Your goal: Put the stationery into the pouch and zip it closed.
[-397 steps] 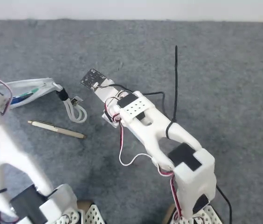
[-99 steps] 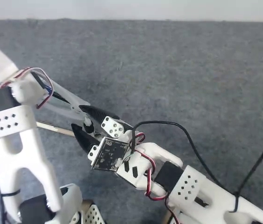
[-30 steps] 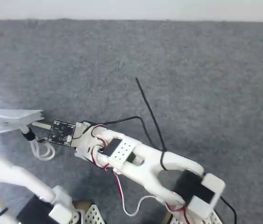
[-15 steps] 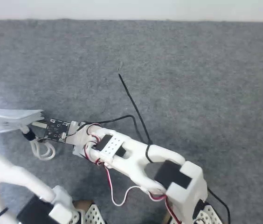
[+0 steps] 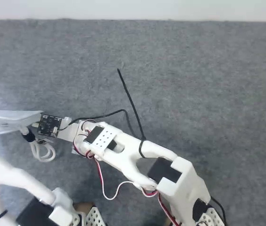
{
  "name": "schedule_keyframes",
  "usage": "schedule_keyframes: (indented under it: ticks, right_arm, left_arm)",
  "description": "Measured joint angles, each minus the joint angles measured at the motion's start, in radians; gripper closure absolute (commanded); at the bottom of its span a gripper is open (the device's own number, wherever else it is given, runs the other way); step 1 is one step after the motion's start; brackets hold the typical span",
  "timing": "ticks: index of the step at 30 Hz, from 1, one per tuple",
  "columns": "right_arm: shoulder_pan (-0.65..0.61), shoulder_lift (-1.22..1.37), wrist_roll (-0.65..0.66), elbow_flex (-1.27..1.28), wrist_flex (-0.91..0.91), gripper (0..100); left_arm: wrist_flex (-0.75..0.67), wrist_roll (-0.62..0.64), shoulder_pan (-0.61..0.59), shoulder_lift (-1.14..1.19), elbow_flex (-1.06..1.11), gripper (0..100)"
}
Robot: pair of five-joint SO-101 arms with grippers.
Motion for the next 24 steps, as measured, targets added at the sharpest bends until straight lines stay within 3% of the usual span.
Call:
schedule_keyframes:
  ticks: [11,24]
  right_arm:
    - [0.061,-0.003,0.000,-0.008,0.018,99.3]
    - [0.144,-0.170,0.002,-0.006,0.351,99.3]
  left_arm:
    - [0.000,0.000,0.000,0.000,0.000,99]
    - [0.000,0.000,0.000,0.000,0.000,99]
